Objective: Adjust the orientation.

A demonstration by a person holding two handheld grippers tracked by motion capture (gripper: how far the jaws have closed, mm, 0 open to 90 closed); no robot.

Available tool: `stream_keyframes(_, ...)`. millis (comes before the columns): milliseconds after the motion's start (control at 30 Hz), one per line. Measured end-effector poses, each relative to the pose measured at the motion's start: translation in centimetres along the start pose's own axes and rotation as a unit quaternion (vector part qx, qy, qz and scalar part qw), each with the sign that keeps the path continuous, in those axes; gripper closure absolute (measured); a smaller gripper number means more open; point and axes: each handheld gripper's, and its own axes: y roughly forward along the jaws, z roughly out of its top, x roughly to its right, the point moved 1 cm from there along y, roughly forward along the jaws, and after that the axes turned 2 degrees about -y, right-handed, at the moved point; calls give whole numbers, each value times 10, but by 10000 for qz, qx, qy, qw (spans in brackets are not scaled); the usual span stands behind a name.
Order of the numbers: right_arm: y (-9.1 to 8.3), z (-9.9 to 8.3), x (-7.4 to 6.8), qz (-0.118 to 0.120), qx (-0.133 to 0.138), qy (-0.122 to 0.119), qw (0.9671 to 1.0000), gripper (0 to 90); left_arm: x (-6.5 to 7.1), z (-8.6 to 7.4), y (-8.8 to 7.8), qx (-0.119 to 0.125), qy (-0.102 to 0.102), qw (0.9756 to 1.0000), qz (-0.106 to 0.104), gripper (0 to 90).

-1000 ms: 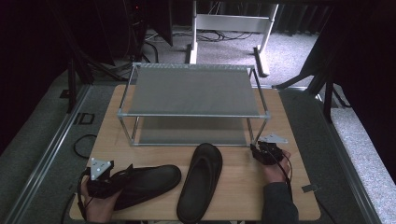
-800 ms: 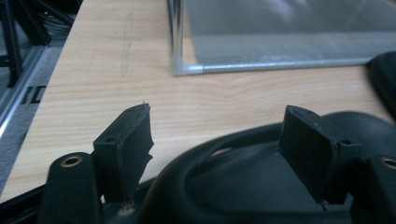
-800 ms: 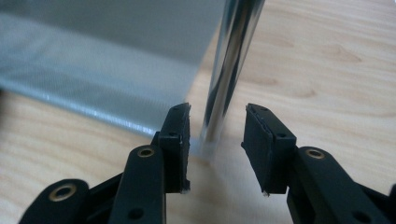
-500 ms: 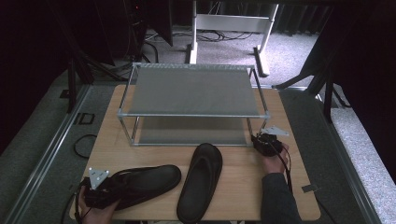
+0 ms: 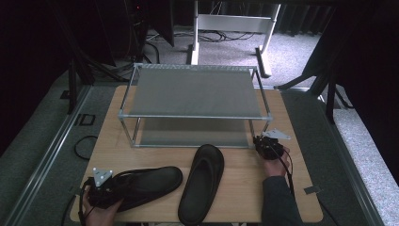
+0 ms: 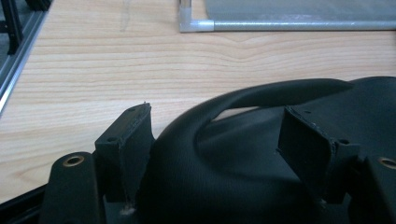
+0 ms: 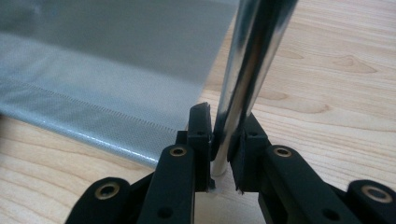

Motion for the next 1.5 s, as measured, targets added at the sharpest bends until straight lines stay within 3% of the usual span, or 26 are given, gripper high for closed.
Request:
stream_keyframes(133, -1, -1, 0, 11, 23, 15, 10000, 800, 3, 7, 12, -73, 40, 9997, -233, 325)
stream_keyframes(267, -2, -2, 0, 14, 49, 32, 10000, 801, 15, 18, 23, -74, 399, 9989, -226, 337)
stream_keyframes(567, -2, -3, 0, 23, 79, 63, 9999, 803, 36, 42, 53, -30, 813, 9958, -428, 353)
stream_keyframes(1100, -2, -4, 0, 43, 121, 81, 9999, 804, 93, 71, 95, 213, 1273, 9893, -675, 434)
stream_keyframes(1167, -2, -4, 0, 40, 120, 72, 9999, 804, 97, 74, 98, 208, 1286, 9893, -655, 435)
stream_keyframes(1367, -2, -5, 0, 43, 134, 40, 9999, 802, 99, 67, 91, 250, 866, 9954, -315, 313)
stream_keyframes(1500, -2, -5, 0, 37, 134, 26, 9999, 799, 97, 60, 85, 234, 821, 9959, -286, 278)
